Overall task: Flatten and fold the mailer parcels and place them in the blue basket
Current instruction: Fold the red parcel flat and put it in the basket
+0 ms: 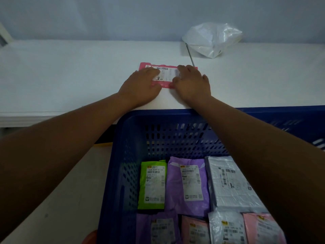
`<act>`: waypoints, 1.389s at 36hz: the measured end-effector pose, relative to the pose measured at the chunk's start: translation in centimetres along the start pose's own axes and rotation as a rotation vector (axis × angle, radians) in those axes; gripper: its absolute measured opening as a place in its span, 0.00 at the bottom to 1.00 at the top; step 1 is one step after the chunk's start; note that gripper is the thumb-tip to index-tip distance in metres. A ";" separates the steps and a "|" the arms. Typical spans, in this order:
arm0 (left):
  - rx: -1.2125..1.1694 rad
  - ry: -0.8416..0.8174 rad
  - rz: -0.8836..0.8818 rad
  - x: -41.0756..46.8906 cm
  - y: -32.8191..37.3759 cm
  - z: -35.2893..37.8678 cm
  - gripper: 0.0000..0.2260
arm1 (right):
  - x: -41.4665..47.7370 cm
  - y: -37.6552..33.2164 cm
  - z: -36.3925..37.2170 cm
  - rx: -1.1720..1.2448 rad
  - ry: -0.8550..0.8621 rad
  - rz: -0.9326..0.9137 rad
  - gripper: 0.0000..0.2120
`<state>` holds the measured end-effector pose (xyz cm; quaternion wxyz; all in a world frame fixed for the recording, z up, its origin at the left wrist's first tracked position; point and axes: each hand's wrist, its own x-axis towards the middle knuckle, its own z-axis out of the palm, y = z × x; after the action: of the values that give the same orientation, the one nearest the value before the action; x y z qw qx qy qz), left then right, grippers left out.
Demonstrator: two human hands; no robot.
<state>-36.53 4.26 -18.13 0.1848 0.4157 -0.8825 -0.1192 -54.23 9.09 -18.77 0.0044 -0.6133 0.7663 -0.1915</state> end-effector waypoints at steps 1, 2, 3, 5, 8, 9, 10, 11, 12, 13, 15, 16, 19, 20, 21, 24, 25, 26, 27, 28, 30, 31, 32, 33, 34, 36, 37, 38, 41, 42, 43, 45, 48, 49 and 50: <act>-0.038 0.009 -0.003 0.0 0.0 0.0 0.23 | 0.0 0.1 -0.1 0.028 -0.011 -0.003 0.28; -0.067 0.018 -0.004 0.0 0.0 -0.1 0.22 | 0.1 0.1 -0.2 0.055 -0.021 -0.011 0.29; -0.089 0.028 -0.006 0.0 0.0 -0.1 0.21 | 0.1 0.2 -0.2 0.078 -0.029 -0.024 0.29; -0.140 0.053 -0.020 0.0 -0.1 -0.1 0.21 | 0.2 0.3 -0.2 0.091 -0.032 -0.058 0.28; -0.225 0.097 -0.014 0.0 -0.4 -0.2 0.22 | 0.3 0.3 -0.3 0.086 -0.033 -0.082 0.27; -0.243 0.116 -0.008 0.0 -0.6 -0.2 0.22 | 0.3 0.3 -0.3 0.090 -0.028 -0.087 0.27; -0.260 0.136 -0.007 0.0 -0.8 -0.2 0.22 | 0.3 0.3 -0.3 0.099 -0.020 -0.093 0.27; -0.276 0.155 -0.009 0.0 -1.0 -0.2 0.22 | 0.3 0.3 -0.3 0.114 -0.011 -0.096 0.27; -0.291 0.175 -0.009 0.0 -1.2 -0.2 0.23 | 0.3 0.3 -0.3 0.134 -0.003 -0.099 0.27; -0.304 0.195 -0.002 0.0 -1.4 -0.2 0.23 | 0.3 0.3 -0.3 0.158 0.003 -0.102 0.27; -0.320 0.230 0.017 0.0 -1.7 -0.2 0.24 | 0.3 0.4 -0.4 0.205 0.016 -0.106 0.28; -0.326 0.248 0.018 0.0 -1.8 -0.2 0.24 | 0.2 0.4 -0.4 0.221 0.024 -0.106 0.28; -0.393 0.287 0.004 0.1 -2.0 -0.2 0.23 | 0.2 0.4 -0.3 0.257 0.058 -0.093 0.22; -0.429 0.294 0.000 0.1 -2.0 -0.2 0.22 | 0.2 0.5 -0.2 0.264 0.077 -0.090 0.19; -0.460 0.301 -0.006 0.2 -2.1 -0.2 0.20 | 0.3 0.6 0.0 0.264 0.093 -0.085 0.15; -0.482 0.344 -0.040 0.4 -2.4 -0.2 0.15 | 0.4 0.6 0.0 0.262 0.115 -0.059 0.11; -0.475 0.360 -0.052 0.5 -2.5 -0.2 0.15 | 0.4 0.6 -0.1 0.257 0.117 -0.045 0.12; -0.472 0.374 -0.058 0.5 -2.6 -0.2 0.14 | 0.4 0.6 -0.1 0.251 0.120 -0.028 0.12; -0.473 0.385 -0.059 0.5 -2.7 -0.2 0.14 | 0.4 0.6 -0.2 0.248 0.127 -0.006 0.12; -0.475 0.394 -0.060 0.5 -2.6 -0.3 0.13 | 0.4 0.6 -0.2 0.241 0.138 0.016 0.13; -0.482 0.423 -0.061 0.4 -2.5 -0.4 0.11 | 0.3 0.6 -0.3 0.189 0.163 0.071 0.15; -0.491 0.443 -0.062 0.4 -2.4 -0.5 0.10 | 0.3 0.6 -0.4 0.158 0.172 0.100 0.16; -0.498 0.464 -0.061 0.3 -2.3 -0.5 0.09 | 0.2 0.5 -0.5 0.140 0.178 0.125 0.17; -0.497 0.483 -0.061 0.2 -2.2 -0.6 0.08 | 0.2 0.5 -0.7 0.137 0.182 0.144 0.17; -0.491 0.502 -0.057 0.1 -2.1 -0.6 0.08 | 0.1 0.4 -0.8 0.148 0.186 0.156 0.16; -0.478 0.535 -0.051 0.0 -2.1 -0.6 0.08 | 0.1 0.3 -1.0 0.179 0.188 0.164 0.15; -0.473 0.550 -0.051 0.0 -2.1 -0.6 0.08 | 0.0 0.2 -1.0 0.185 0.184 0.162 0.15; -0.472 0.566 -0.054 0.0 -2.2 -0.6 0.09 | 0.0 0.2 -1.0 0.181 0.177 0.151 0.15; -0.484 0.599 -0.088 0.1 -2.4 -0.6 0.09 | -0.2 0.3 -1.0 0.139 0.140 0.089 0.15; -0.488 0.604 -0.104 0.1 -2.4 -0.6 0.09 | -0.3 0.3 -1.0 0.123 0.127 0.075 0.15; -0.490 0.609 -0.122 0.1 -2.5 -0.6 0.09 | -0.4 0.3 -1.0 0.109 0.117 0.067 0.15; -0.491 0.620 -0.148 0.2 -2.6 -0.6 0.09 | -0.4 0.2 -1.0 0.091 0.103 0.055 0.16; -0.518 0.633 -0.187 0.2 -2.7 -0.6 0.09 | -0.6 0.1 -1.1 0.132 0.106 0.043 0.18; -0.531 0.639 -0.201 0.2 -2.8 -0.6 0.09 | -0.7 0.1 -1.1 0.152 0.109 0.035 0.19; -0.543 0.646 -0.213 0.2 -2.8 -0.6 0.08 | -0.8 0.2 -1.2 0.160 0.110 0.022 0.19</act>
<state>-34.51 2.32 -18.56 0.5408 0.4567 -0.6681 -0.2292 -54.49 10.18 -17.86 0.0135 -0.5912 0.7543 -0.2853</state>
